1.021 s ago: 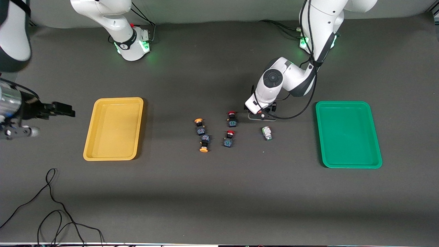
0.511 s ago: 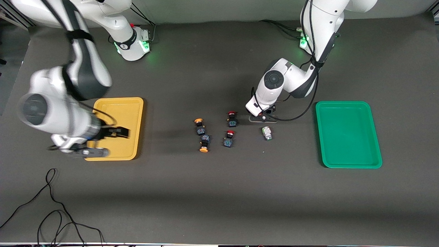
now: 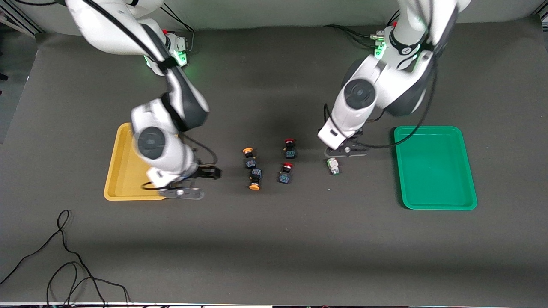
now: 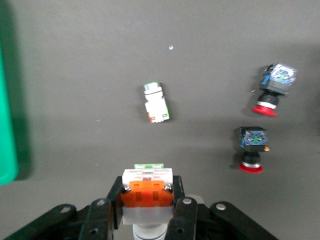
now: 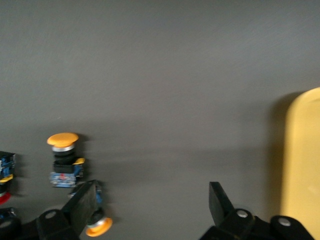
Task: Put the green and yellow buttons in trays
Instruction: 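Carry the white button to the green tray while the right gripper grasps a yellow button, then lower the white button into the green tray and open the left gripper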
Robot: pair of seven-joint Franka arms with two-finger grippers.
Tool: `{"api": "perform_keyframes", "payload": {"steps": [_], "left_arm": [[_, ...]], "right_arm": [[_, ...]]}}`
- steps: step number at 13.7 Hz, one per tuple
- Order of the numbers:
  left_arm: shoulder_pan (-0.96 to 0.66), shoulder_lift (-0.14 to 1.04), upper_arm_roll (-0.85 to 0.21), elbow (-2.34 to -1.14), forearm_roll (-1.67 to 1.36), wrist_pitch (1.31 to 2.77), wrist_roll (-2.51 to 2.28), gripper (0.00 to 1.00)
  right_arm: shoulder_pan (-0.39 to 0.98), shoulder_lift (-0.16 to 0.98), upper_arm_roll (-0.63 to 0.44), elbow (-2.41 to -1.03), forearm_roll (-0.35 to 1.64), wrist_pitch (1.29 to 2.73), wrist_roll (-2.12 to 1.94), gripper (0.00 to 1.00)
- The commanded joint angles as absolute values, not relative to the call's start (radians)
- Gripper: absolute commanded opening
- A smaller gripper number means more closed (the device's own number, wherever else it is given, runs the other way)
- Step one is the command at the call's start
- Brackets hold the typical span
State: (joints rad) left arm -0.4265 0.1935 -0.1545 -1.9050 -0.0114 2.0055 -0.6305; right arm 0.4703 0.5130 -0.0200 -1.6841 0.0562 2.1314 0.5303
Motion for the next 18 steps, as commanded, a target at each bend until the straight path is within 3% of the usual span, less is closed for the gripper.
{"api": "perform_keyframes", "payload": {"steps": [1, 7, 12, 13, 14, 16, 18], "left_arm": [[-0.372, 0.152, -0.155, -1.844, -0.021, 1.883, -0.557, 0.25], [-0.053, 0.068, -0.153, -1.842, -0.049, 1.730, -0.179, 0.25], [0.159, 0.107, -0.153, -1.913, -0.006, 1.889, 0.055, 0.25], [0.169, 0.126, -0.152, -1.948, 0.001, 1.954, 0.055, 0.25], [0.169, 0.153, -0.152, -1.983, 0.020, 2.018, 0.055, 0.25], [0.169, 0.219, -0.152, -2.055, 0.049, 2.184, 0.055, 0.26], [0.170, 0.300, -0.152, -2.112, 0.066, 2.333, 0.055, 0.26]], "right_arm": [[0.529, 0.590, -0.032, -1.661, 0.118, 2.172, 0.594, 1.00], [0.653, 0.696, -0.034, -1.666, 0.121, 2.328, 0.594, 1.00], [0.670, 0.756, -0.034, -1.684, 0.124, 2.361, 0.595, 0.97], [0.670, 0.756, -0.034, -1.689, 0.123, 2.361, 0.592, 0.80], [0.669, 0.756, -0.032, -1.697, 0.123, 2.356, 0.588, 0.42], [0.669, 0.750, -0.032, -1.701, 0.123, 2.353, 0.592, 0.00], [0.669, 0.738, -0.032, -1.703, 0.123, 2.350, 0.597, 0.00]]}}
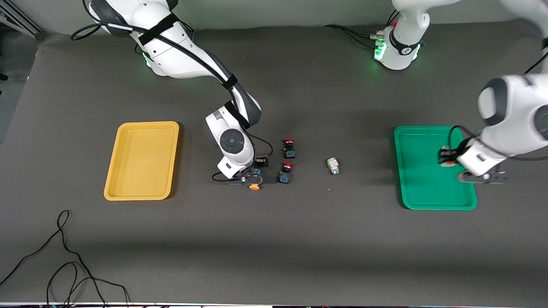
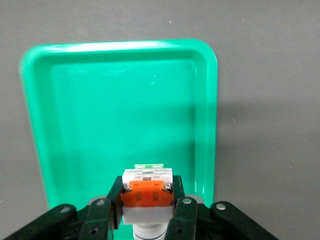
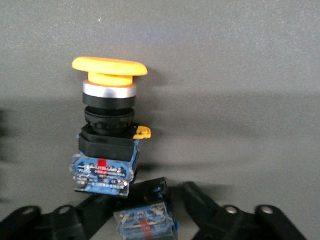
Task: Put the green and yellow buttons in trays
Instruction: 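Lower the white button into the green tray and open the left gripper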
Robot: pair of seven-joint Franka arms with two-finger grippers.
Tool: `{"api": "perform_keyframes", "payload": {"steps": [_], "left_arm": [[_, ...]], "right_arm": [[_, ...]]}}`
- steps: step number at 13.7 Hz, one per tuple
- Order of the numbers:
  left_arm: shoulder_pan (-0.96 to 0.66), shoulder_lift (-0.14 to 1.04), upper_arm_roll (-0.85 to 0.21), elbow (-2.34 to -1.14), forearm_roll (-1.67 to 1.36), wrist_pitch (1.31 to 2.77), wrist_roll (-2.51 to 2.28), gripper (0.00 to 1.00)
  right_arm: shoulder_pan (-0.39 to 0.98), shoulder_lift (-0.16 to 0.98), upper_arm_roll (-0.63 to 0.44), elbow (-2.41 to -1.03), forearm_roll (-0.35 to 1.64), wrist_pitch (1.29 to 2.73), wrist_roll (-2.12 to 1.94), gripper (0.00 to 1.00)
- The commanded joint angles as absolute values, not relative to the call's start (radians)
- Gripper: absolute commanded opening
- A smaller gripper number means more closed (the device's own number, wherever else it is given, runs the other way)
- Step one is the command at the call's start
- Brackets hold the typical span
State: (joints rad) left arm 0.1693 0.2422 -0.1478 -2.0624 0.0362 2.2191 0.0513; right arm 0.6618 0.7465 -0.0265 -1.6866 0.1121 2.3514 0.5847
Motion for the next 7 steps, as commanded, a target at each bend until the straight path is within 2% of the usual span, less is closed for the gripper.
{"api": "perform_keyframes", "payload": {"steps": [1, 4, 5, 6, 7], "left_arm": [[0.170, 0.339, -0.152, -2.124, 0.086, 2.385, 0.054, 0.27], [0.176, 0.388, -0.146, -2.123, 0.089, 2.408, 0.052, 0.29], [0.181, 0.397, -0.144, -2.122, 0.089, 2.410, 0.054, 0.34], [0.181, 0.408, -0.144, -2.118, 0.094, 2.413, 0.054, 0.45], [0.181, 0.414, -0.144, -2.115, 0.109, 2.413, 0.054, 0.79]], "right_arm": [[0.670, 0.736, -0.032, -1.701, 0.124, 2.342, 0.600, 0.00], [0.666, 0.710, -0.032, -1.700, 0.124, 2.289, 0.615, 0.00], [0.660, 0.684, -0.034, -1.697, 0.124, 2.246, 0.614, 0.00], [0.649, 0.652, -0.034, -1.694, 0.124, 2.203, 0.604, 0.00], [0.631, 0.614, -0.035, -1.692, 0.126, 2.151, 0.600, 0.00]]}}
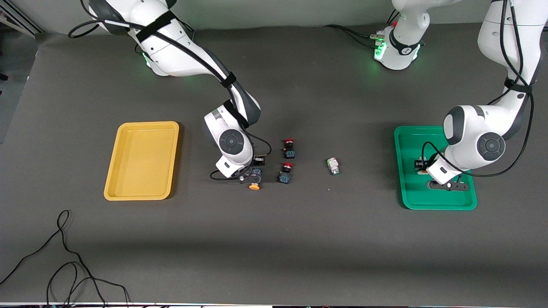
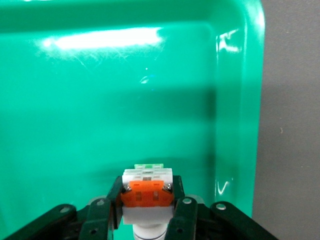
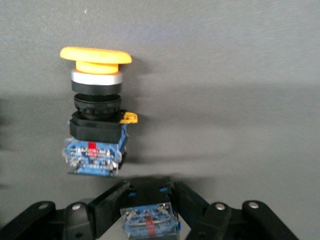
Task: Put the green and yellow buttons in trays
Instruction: 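Lower the white button into the green tray and open the left gripper, then carry the yellow button to the yellow tray while the left gripper returns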
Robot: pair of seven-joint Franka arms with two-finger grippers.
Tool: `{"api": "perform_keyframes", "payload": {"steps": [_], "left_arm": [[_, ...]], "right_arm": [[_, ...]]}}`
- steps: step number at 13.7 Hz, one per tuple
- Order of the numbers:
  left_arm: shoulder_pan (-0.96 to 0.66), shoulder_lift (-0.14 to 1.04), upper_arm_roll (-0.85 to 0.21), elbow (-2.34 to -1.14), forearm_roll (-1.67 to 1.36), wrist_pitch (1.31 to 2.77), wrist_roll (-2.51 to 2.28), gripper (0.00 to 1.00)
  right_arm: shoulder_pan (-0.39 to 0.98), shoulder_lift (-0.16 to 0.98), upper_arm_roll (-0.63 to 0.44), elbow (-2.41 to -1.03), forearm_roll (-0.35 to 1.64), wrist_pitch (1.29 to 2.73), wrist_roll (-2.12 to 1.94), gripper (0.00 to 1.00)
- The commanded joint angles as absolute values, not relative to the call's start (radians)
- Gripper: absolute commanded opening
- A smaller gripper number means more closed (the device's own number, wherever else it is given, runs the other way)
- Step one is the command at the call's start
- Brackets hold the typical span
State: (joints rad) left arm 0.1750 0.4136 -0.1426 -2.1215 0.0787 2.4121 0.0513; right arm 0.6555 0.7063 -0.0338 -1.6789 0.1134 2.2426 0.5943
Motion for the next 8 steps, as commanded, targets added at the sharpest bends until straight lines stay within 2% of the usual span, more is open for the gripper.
{"api": "perform_keyframes", "payload": {"steps": [1, 3, 5, 6, 8], "left_arm": [[0.183, 0.411, -0.144, -2.109, 0.115, 2.405, 0.051, 0.99], [0.193, 0.370, -0.144, -2.053, 0.115, 2.331, 0.054, 0.99], [0.204, 0.338, -0.147, -1.908, 0.110, 2.110, 0.060, 1.00], [0.203, 0.334, -0.149, -1.823, 0.101, 2.000, 0.057, 1.00], [0.201, 0.334, -0.155, -1.686, 0.092, 1.872, 0.051, 1.00]], "right_arm": [[0.620, 0.571, -0.037, -1.692, 0.126, 2.108, 0.597, 0.00], [0.617, 0.481, -0.052, -1.695, 0.123, 2.048, 0.594, 0.00], [0.615, 0.407, -0.127, -1.695, 0.121, 1.956, 0.489, 0.00], [0.614, 0.376, -0.182, -1.697, 0.121, 1.910, 0.392, 0.00], [0.614, 0.344, -0.305, -1.700, 0.123, 1.846, 0.217, 0.00]]}}
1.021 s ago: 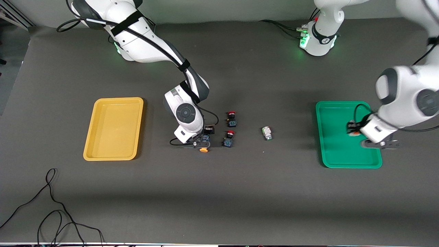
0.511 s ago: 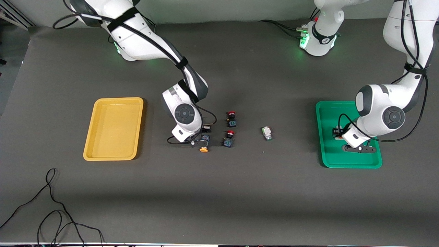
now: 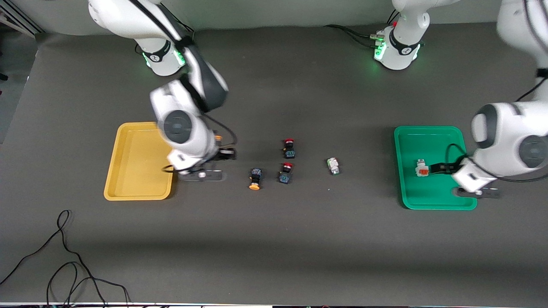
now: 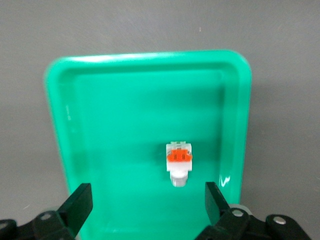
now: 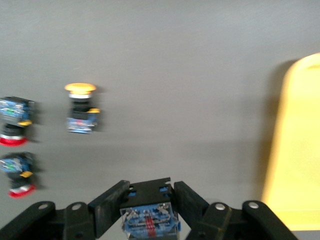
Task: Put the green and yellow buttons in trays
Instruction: 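Carry the yellow button to the yellow tray while the left gripper returns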
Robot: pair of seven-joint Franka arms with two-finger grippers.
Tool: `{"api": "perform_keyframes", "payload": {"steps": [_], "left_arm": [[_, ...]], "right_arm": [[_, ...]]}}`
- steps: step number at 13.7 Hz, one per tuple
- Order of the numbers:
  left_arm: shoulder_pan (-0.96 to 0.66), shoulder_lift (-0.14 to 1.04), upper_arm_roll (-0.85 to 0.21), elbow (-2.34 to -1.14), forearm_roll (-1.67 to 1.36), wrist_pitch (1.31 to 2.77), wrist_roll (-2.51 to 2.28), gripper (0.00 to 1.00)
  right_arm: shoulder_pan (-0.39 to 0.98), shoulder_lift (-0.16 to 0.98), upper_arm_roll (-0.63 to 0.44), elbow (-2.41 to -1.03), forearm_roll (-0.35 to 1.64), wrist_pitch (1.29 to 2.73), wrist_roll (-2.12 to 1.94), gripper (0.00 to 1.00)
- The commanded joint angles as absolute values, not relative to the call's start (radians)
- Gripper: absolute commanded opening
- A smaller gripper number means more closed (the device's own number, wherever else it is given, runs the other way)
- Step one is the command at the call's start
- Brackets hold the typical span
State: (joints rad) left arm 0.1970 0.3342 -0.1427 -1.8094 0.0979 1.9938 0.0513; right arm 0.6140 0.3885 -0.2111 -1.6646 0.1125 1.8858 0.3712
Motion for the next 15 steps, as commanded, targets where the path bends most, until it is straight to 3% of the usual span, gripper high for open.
{"api": "perform_keyframes", "payload": {"steps": [1, 4, 9, 15], "left_arm": [[0.195, 0.331, -0.155, -1.639, 0.062, 1.833, 0.042, 1.00], [0.143, 0.319, -0.167, -1.575, -0.001, 1.781, -0.035, 1.00], [-0.131, 0.327, -0.167, -1.585, 0.009, 1.815, -0.404, 1.00], [-0.368, 0.422, -0.166, -1.690, 0.044, 2.050, -0.797, 1.00]], "right_arm": [[0.612, 0.345, -0.369, -1.701, 0.123, 1.826, 0.127, 0.00], [0.579, 0.379, -0.494, -1.744, 0.124, 1.842, -0.087, 0.00], [0.517, 0.468, -0.494, -1.870, 0.124, 2.061, -0.098, 0.00], [0.522, 0.598, -0.486, -1.887, 0.235, 2.190, -0.098, 0.00]]}}
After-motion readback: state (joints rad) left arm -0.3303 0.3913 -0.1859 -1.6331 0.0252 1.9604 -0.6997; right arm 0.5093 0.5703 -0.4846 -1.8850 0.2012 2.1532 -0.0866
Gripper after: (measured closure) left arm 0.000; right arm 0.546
